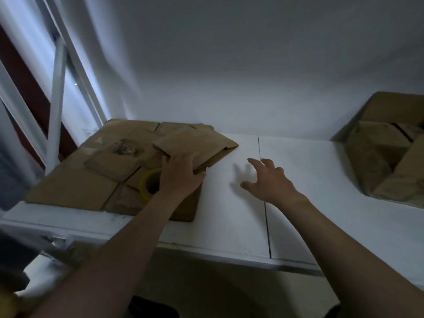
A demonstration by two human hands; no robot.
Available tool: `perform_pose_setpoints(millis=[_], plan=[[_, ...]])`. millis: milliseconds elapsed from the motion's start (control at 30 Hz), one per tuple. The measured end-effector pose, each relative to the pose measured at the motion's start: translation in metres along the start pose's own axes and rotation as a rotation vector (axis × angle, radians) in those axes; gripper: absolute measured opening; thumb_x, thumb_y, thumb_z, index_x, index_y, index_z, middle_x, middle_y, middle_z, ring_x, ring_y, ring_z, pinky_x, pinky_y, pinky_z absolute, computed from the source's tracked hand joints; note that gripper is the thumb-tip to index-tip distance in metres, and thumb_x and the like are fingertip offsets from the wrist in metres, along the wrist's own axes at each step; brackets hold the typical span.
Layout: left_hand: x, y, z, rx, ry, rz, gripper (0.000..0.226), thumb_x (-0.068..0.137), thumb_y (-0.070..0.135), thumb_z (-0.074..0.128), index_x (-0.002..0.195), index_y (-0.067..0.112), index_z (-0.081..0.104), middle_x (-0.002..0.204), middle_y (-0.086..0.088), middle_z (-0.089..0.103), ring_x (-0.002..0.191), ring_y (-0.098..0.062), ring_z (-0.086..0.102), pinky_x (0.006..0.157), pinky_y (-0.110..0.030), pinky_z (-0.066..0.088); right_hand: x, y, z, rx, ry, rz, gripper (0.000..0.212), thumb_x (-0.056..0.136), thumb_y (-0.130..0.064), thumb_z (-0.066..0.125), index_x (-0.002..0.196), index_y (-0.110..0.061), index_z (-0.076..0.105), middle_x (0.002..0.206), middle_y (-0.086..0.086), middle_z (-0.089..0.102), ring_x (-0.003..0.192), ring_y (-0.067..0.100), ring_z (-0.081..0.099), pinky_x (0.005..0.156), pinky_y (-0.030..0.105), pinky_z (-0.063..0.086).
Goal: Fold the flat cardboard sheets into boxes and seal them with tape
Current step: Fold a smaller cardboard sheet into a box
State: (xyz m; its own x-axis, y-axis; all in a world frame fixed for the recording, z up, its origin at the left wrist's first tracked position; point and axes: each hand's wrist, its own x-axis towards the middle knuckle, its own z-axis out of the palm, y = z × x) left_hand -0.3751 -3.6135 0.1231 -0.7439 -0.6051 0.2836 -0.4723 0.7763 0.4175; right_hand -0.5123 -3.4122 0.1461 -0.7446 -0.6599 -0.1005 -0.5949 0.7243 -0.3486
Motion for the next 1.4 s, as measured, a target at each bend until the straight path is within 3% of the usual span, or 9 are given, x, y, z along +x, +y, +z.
perform_pose_setpoints(millis=[300, 400, 467, 633, 900, 1000, 1133, 1233, 1400], plan=[[0.053, 0.004, 0.039, 0.113, 0.014, -0.091, 0.055, 0.086, 0.038, 0.073, 0.136, 0.018, 0.058, 0.126, -0.007, 0.063, 0.121, -0.032, 0.054, 0.111, -0.054, 0.037, 0.033, 0.006, 0.008, 0.095, 0.020, 0.015, 0.074, 0.093, -0.052, 0.061, 0.156, -0.035, 0.027, 0.162, 0.002, 0.025, 0.142, 0.038, 0.029, 0.106, 0.051, 0.040], [0.052, 0.001, 0.045, 0.064, 0.036, -0.159, 0.026, 0.092, 0.036, 0.067, 0.106, 0.015, 0.071, 0.096, -0.005, 0.068, 0.096, -0.030, 0.064, 0.080, -0.040, 0.053, 0.033, 0.012, 0.006, 0.112, 0.033, 0.020, 0.071, 0.093, -0.051, 0.062, 0.155, -0.034, 0.031, 0.159, 0.001, 0.029, 0.140, 0.036, 0.034, 0.105, 0.048, 0.042], [0.053, 0.001, 0.045, 0.019, 0.078, -0.196, 0.025, 0.097, 0.034, 0.060, 0.089, 0.013, 0.071, 0.077, -0.004, 0.065, 0.077, -0.026, 0.064, 0.060, -0.031, 0.044, 0.031, 0.017, 0.003, 0.126, 0.045, 0.028, 0.069, 0.093, -0.050, 0.063, 0.154, -0.033, 0.034, 0.157, 0.001, 0.033, 0.137, 0.035, 0.038, 0.105, 0.046, 0.044], [0.051, 0.021, 0.022, -0.137, 0.186, -0.207, 0.026, 0.099, 0.030, 0.060, 0.114, 0.014, 0.075, 0.093, -0.005, 0.075, 0.083, -0.020, 0.068, 0.068, -0.030, 0.052, 0.025, 0.023, -0.011, 0.242, 0.125, 0.027, 0.063, 0.093, -0.048, 0.063, 0.150, -0.032, 0.040, 0.152, 0.002, 0.040, 0.132, 0.031, 0.048, 0.105, 0.042, 0.044], [0.002, 0.094, -0.024, -0.455, 0.341, -0.084, 0.018, 0.097, 0.028, 0.065, 0.102, 0.017, 0.078, 0.081, 0.010, 0.070, 0.072, 0.002, 0.061, 0.057, -0.005, 0.040, 0.005, 0.017, -0.038, 0.741, 0.254, 0.061, 0.090, 0.092, -0.058, 0.062, 0.159, -0.031, 0.009, 0.164, 0.009, 0.028, 0.146, 0.031, 0.036, 0.113, 0.044, 0.038], [-0.016, 0.108, -0.026, -0.471, 0.294, -0.122, 0.018, 0.097, 0.029, 0.064, 0.103, 0.017, 0.077, 0.087, 0.008, 0.069, 0.079, -0.004, 0.062, 0.060, -0.008, 0.039, -0.006, 0.020, -0.046, 0.788, 0.240, 0.083, 0.084, 0.093, -0.048, 0.066, 0.155, -0.036, 0.012, 0.152, 0.007, 0.046, 0.126, 0.030, 0.057, 0.101, 0.052, 0.053], [-0.026, 0.114, -0.021, -0.574, 0.243, -0.194, 0.021, 0.101, 0.027, 0.060, 0.107, 0.013, 0.074, 0.093, 0.004, 0.068, 0.091, -0.012, 0.062, 0.064, -0.011, 0.039, -0.018, 0.033, -0.052, 0.723, 0.223, 0.054, 0.073, 0.092, -0.024, 0.065, 0.151, -0.036, 0.023, 0.125, -0.004, 0.062, 0.082, 0.018, 0.071, 0.073, 0.045, 0.063], [-0.024, 0.116, -0.021, -0.603, 0.249, -0.225, 0.021, 0.100, 0.028, 0.060, 0.112, 0.014, 0.072, 0.095, 0.006, 0.067, 0.091, -0.011, 0.062, 0.070, -0.020, 0.043, -0.023, 0.043, -0.052, 0.736, 0.279, 0.038, 0.072, 0.094, -0.016, 0.063, 0.152, -0.034, 0.024, 0.107, -0.008, 0.068, 0.073, 0.018, 0.072, 0.069, 0.047, 0.063], [-0.024, 0.126, -0.019, -0.635, 0.224, -0.194, 0.016, 0.099, 0.015, 0.061, 0.115, 0.016, 0.058, 0.091, 0.020, 0.054, 0.084, 0.001, 0.055, 0.059, -0.006, 0.040, -0.029, 0.046, -0.055, 0.831, 0.320, -0.006, 0.064, 0.097, -0.027, 0.060, 0.149, -0.043, 0.027, 0.099, -0.007, 0.068, 0.072, 0.018, 0.072, 0.060, 0.044, 0.063]])
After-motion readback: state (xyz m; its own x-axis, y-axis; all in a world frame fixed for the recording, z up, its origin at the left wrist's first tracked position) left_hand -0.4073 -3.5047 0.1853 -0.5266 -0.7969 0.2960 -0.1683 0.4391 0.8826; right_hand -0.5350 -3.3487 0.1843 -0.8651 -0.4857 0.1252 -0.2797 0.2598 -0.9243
